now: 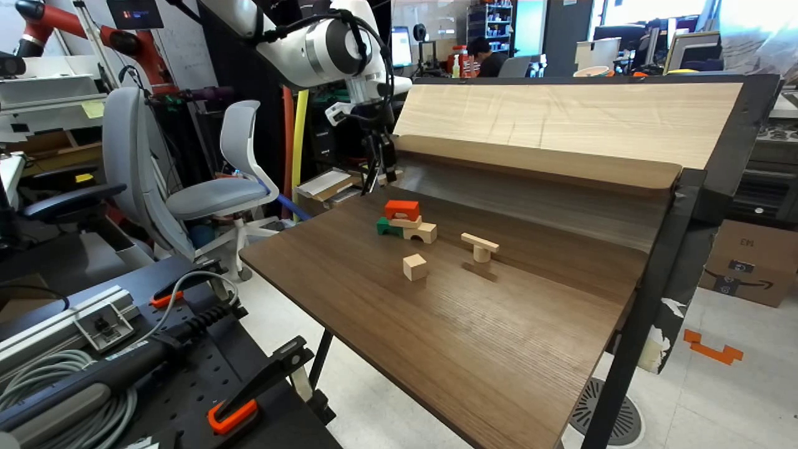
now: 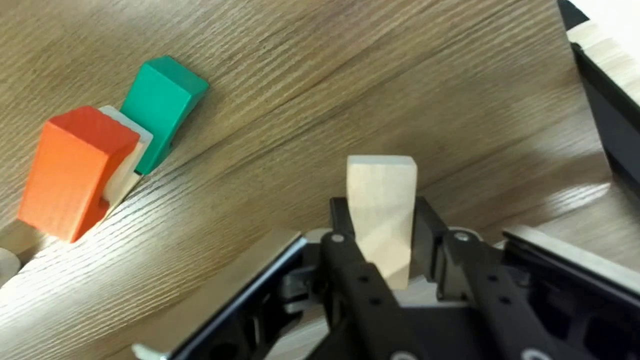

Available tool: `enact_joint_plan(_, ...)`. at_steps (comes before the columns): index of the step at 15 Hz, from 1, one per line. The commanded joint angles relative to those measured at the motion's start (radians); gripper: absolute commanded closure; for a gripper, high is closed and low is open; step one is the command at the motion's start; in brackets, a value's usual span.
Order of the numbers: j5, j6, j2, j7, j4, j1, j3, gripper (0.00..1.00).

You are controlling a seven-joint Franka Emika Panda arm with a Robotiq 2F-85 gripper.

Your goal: Put the wooden block on top of the orange block

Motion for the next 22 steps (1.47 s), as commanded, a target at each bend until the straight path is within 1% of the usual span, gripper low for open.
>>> enact_joint_plan(1,0.001,-0.034,-0.072,0.130,-0.068,0.020,-0.038,0.92)
enact_joint_plan(7,-0.006,-0.085,-0.116,0.325,-0.108,0.015,-0.057,0.92)
enact_joint_plan(12,-0.014,-0.106,-0.140,0.451,-0.152,0.007,-0.057,0.92)
enact_joint_plan(15,-0.012,-0.104,-0.163,0.491,-0.192,-0.002,-0.052,0.92)
enact_joint_plan(22,-0.007,-0.090,-0.234,0.505,-0.291,-0.032,-0.040,0.92)
